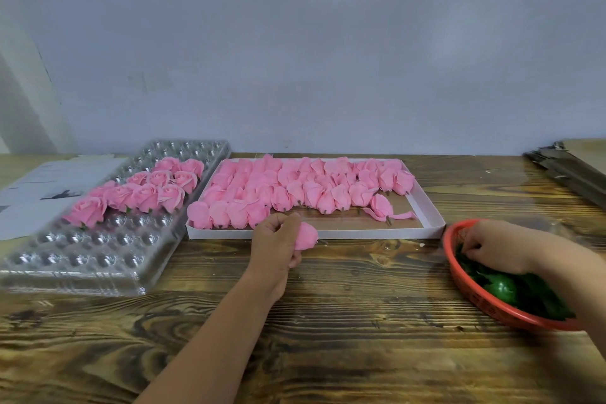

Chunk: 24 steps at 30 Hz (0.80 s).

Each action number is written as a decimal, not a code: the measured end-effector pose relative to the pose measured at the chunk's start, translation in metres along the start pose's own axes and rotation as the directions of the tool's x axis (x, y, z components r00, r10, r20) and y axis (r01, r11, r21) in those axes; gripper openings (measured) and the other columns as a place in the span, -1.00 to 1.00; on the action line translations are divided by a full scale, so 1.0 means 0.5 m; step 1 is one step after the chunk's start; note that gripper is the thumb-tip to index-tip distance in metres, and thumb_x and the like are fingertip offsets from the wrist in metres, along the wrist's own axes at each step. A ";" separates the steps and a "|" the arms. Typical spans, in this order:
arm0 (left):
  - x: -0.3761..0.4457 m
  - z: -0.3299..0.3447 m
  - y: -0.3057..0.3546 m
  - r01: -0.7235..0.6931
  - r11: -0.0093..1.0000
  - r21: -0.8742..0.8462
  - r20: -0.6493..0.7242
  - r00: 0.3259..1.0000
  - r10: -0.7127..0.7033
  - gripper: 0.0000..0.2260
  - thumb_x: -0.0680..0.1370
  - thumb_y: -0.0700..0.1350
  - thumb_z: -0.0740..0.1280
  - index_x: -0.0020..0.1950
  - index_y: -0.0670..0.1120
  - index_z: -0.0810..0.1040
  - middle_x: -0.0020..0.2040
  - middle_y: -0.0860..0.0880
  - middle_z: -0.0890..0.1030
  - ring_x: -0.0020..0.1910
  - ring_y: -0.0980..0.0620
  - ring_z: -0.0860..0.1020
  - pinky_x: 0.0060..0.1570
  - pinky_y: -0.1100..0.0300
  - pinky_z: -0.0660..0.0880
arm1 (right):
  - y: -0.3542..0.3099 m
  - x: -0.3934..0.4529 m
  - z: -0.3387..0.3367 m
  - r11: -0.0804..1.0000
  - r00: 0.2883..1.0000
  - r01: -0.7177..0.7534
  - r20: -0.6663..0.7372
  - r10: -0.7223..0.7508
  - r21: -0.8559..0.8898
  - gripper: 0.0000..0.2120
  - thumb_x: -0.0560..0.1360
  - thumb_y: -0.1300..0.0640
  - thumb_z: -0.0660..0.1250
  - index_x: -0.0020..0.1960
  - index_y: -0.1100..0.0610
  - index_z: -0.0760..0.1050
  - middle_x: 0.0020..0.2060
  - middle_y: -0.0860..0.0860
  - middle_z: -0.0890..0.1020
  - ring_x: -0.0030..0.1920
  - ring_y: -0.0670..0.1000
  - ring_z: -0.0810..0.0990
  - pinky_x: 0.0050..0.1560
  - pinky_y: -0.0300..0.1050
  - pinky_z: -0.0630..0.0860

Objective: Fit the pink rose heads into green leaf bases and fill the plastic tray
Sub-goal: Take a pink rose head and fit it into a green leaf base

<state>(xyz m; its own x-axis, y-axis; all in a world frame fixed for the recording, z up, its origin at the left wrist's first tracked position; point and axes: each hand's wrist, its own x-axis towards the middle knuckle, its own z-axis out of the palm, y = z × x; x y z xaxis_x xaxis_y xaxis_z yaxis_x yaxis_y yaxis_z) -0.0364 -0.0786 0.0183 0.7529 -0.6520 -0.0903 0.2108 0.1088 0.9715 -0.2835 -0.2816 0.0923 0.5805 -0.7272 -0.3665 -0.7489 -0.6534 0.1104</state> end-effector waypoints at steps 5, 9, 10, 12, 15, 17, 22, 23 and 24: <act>0.001 -0.001 0.002 0.008 1.000 0.001 -0.004 1.000 -0.008 -0.78 0.64 -0.15 0.32 -0.20 -0.16 0.47 0.03 -0.20 0.53 -0.43 0.13 0.41 -0.58 0.33 0.27 | -0.010 0.000 -0.008 1.000 1.000 0.002 -0.002 -0.002 0.005 -0.78 0.59 0.11 0.24 -0.04 -0.03 0.67 -0.05 -0.07 0.66 -0.03 -0.04 0.60 0.03 -0.19 0.50; -0.001 -0.001 0.001 -0.005 1.000 -0.006 0.004 1.000 0.005 -0.77 0.65 -0.16 0.31 -0.21 -0.17 0.46 0.03 -0.24 0.51 -0.49 0.15 0.42 -0.58 0.34 0.26 | -0.012 0.006 -0.004 0.999 0.998 -0.020 -0.056 0.019 -0.030 -0.76 0.53 0.14 0.23 -0.24 -0.02 0.59 -0.20 -0.05 0.64 -0.15 -0.02 0.60 -0.09 -0.19 0.52; -0.001 -0.001 0.001 -0.009 1.000 -0.009 0.003 1.000 0.009 -0.77 0.65 -0.17 0.31 -0.21 -0.17 0.46 0.03 -0.23 0.51 -0.51 0.17 0.43 -0.59 0.34 0.26 | -0.011 0.007 -0.004 0.999 0.997 -0.034 -0.075 0.032 -0.018 -0.76 0.52 0.13 0.23 -0.25 0.01 0.60 -0.24 -0.06 0.63 -0.18 -0.03 0.59 -0.13 -0.20 0.51; 0.000 0.000 0.001 -0.013 1.000 -0.008 -0.001 1.000 0.013 -0.77 0.65 -0.17 0.31 -0.20 -0.17 0.46 0.02 -0.23 0.52 -0.54 0.19 0.43 -0.59 0.33 0.25 | -0.009 0.004 -0.004 0.998 0.990 -0.058 -0.129 0.063 0.039 -0.75 0.52 0.10 0.24 -0.25 0.04 0.63 -0.29 -0.06 0.63 -0.23 -0.06 0.59 -0.22 -0.20 0.49; 0.002 0.001 0.000 -0.013 1.000 0.003 -0.010 1.000 0.013 -0.77 0.65 -0.16 0.32 -0.20 -0.17 0.47 0.00 -0.22 0.53 -0.54 0.18 0.40 -0.59 0.32 0.25 | 0.002 -0.009 -0.007 0.981 0.962 -0.079 -0.243 0.121 0.176 -0.72 0.52 0.00 0.30 -0.32 0.02 0.61 -0.37 -0.05 0.62 -0.29 -0.07 0.58 -0.35 -0.18 0.41; 0.003 0.000 -0.001 -0.015 1.000 0.007 -0.011 1.000 0.015 -0.77 0.65 -0.16 0.31 -0.20 -0.17 0.46 -0.01 -0.23 0.53 -0.53 0.18 0.38 -0.58 0.32 0.24 | 0.009 -0.015 -0.009 0.961 0.932 -0.083 -0.320 0.169 0.265 -0.70 0.53 -0.03 0.30 -0.32 0.05 0.59 -0.37 0.00 0.60 -0.29 -0.03 0.55 -0.36 -0.15 0.36; 0.001 0.000 -0.002 -0.014 1.000 0.017 -0.005 1.000 0.014 -0.76 0.65 -0.15 0.32 -0.21 -0.16 0.46 0.01 -0.23 0.52 -0.50 0.16 0.39 -0.57 0.33 0.26 | 0.012 -0.015 0.000 0.914 0.872 -0.014 -0.442 0.210 0.405 -0.67 0.60 0.10 0.17 -0.28 0.21 0.49 -0.35 0.10 0.55 -0.29 0.06 0.49 -0.34 -0.08 0.29; 0.001 0.000 -0.002 -0.015 1.000 0.018 -0.004 1.000 0.015 -0.76 0.65 -0.15 0.32 -0.21 -0.16 0.46 0.01 -0.23 0.52 -0.51 0.16 0.39 -0.58 0.33 0.26 | 0.013 -0.016 0.003 0.901 0.855 0.012 -0.472 0.215 0.433 -0.67 0.60 0.12 0.16 -0.30 0.22 0.46 -0.37 0.12 0.54 -0.30 0.07 0.48 -0.35 -0.08 0.28; 0.001 -0.001 -0.002 -0.016 1.000 0.017 -0.004 1.000 0.016 -0.76 0.65 -0.15 0.32 -0.21 -0.16 0.46 0.01 -0.23 0.51 -0.52 0.17 0.39 -0.58 0.33 0.26 | 0.014 -0.018 0.006 0.889 0.839 0.037 -0.498 0.221 0.457 -0.67 0.60 0.14 0.16 -0.31 0.21 0.45 -0.38 0.12 0.56 -0.31 0.08 0.49 -0.34 -0.08 0.29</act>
<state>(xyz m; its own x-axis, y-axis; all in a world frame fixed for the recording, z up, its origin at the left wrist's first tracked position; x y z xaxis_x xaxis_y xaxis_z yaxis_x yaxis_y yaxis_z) -0.0361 -0.0788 0.0173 0.7586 -0.6471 -0.0758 0.1881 0.1061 0.9764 -0.2950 -0.2790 0.0937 0.4808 -0.8588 0.1769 -0.7899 -0.5118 -0.3378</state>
